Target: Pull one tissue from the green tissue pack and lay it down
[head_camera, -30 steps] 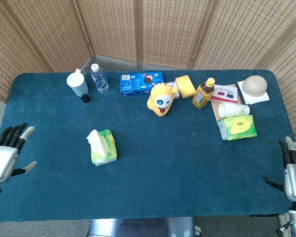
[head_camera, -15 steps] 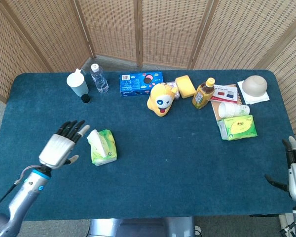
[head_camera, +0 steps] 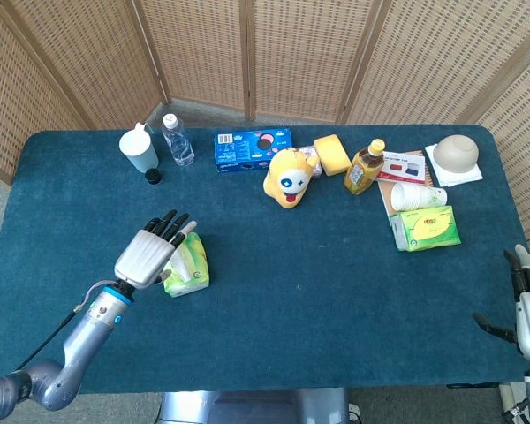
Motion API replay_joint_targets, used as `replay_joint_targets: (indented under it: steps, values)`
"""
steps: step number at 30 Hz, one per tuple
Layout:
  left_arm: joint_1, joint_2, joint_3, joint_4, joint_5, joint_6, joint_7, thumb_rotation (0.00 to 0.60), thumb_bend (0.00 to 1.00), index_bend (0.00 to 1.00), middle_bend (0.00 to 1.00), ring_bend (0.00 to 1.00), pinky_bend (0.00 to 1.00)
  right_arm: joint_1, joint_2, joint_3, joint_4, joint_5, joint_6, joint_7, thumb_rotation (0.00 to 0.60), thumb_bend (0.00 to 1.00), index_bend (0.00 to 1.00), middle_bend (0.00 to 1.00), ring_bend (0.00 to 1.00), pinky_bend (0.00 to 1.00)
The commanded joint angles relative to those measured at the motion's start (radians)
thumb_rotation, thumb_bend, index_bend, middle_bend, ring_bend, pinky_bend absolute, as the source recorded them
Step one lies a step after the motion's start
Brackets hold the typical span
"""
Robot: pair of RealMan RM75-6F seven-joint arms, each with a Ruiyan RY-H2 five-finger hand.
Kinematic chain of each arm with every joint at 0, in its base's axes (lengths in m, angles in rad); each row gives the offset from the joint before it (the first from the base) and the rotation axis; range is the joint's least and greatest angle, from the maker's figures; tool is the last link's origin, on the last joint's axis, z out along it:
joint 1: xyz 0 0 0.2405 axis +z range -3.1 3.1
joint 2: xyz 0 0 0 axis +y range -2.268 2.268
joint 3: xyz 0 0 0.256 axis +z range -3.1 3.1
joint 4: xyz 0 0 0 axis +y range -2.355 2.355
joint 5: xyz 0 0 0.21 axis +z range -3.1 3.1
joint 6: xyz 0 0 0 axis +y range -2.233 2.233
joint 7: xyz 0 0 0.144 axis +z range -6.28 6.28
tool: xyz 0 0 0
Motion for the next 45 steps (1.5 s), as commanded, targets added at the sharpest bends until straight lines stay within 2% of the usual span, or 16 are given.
replay_joint_targets:
  steps: [1,2,4,7,9,12,19,24,28,32,38,42,45]
  values:
    - [-0.021,-0.043,0.005,0.036,0.004,-0.002,0.012,0.600,0.23,0.26,0.23,0.18,0.31,0.001,0.003,0.001,-0.001,0.002,-0.004,0.007,0.600,0.00,0.00,0.00,0.00,0.00]
    - [-0.023,-0.053,0.009,0.045,0.016,0.006,0.006,0.600,0.26,0.30,0.28,0.22,0.34,0.001,0.004,0.001,-0.001,0.003,-0.005,0.010,0.600,0.00,0.00,0.00,0.00,0.00]
    - [-0.024,-0.071,0.023,0.073,0.061,0.033,-0.008,0.600,0.34,0.46,0.47,0.38,0.50,0.000,0.007,0.002,-0.001,0.004,-0.005,0.015,0.600,0.00,0.00,0.00,0.00,0.00]
    - [-0.024,-0.085,0.045,0.112,0.111,0.061,-0.030,0.600,0.45,0.67,0.71,0.57,0.65,0.001,0.009,0.002,-0.001,0.004,-0.008,0.023,0.600,0.00,0.00,0.00,0.00,0.00]
    - [-0.020,-0.092,0.053,0.134,0.132,0.082,-0.040,0.600,0.52,0.75,0.79,0.65,0.68,0.001,0.011,0.000,-0.002,0.003,-0.011,0.027,0.600,0.00,0.00,0.00,0.00,0.00]
    - [-0.015,-0.083,0.064,0.146,0.135,0.087,-0.031,0.600,0.57,0.78,0.85,0.71,0.72,0.001,0.012,0.000,-0.003,0.002,-0.012,0.028,0.600,0.00,0.00,0.00,0.00,0.00]
    - [-0.001,-0.024,0.062,0.095,0.164,0.136,-0.072,0.600,0.57,0.79,0.87,0.72,0.73,0.001,0.011,-0.001,-0.005,0.003,-0.012,0.024,0.600,0.00,0.00,0.00,0.00,0.00]
    - [0.022,0.097,0.069,-0.048,0.306,0.249,-0.169,0.600,0.57,0.79,0.87,0.72,0.73,0.003,0.004,-0.004,-0.006,0.001,-0.014,0.009,0.600,0.00,0.00,0.00,0.00,0.00]
    - [0.040,0.207,0.121,-0.165,0.456,0.299,-0.186,0.600,0.57,0.79,0.87,0.72,0.73,0.005,-0.002,-0.006,-0.004,0.000,-0.016,-0.006,0.600,0.00,0.00,0.00,0.00,0.00]
    - [0.065,0.281,0.187,-0.219,0.594,0.337,-0.212,0.600,0.56,0.79,0.87,0.72,0.73,0.006,-0.006,-0.010,-0.004,-0.002,-0.016,-0.019,0.600,0.00,0.00,0.00,0.00,0.00]
    - [0.103,0.320,0.273,-0.182,0.727,0.385,-0.299,0.600,0.56,0.79,0.87,0.71,0.73,0.005,-0.008,-0.011,-0.005,-0.004,-0.013,-0.023,0.600,0.00,0.00,0.00,0.00,0.00]
    - [0.136,0.325,0.344,-0.062,0.795,0.410,-0.384,0.600,0.56,0.79,0.87,0.71,0.73,0.006,-0.009,-0.010,-0.003,-0.002,-0.015,-0.025,0.600,0.00,0.00,0.00,0.00,0.00]
    - [0.166,0.314,0.388,0.016,0.795,0.402,-0.423,0.600,0.56,0.79,0.86,0.69,0.73,0.007,-0.011,-0.011,-0.003,-0.001,-0.017,-0.031,0.600,0.00,0.00,0.00,0.00,0.00]
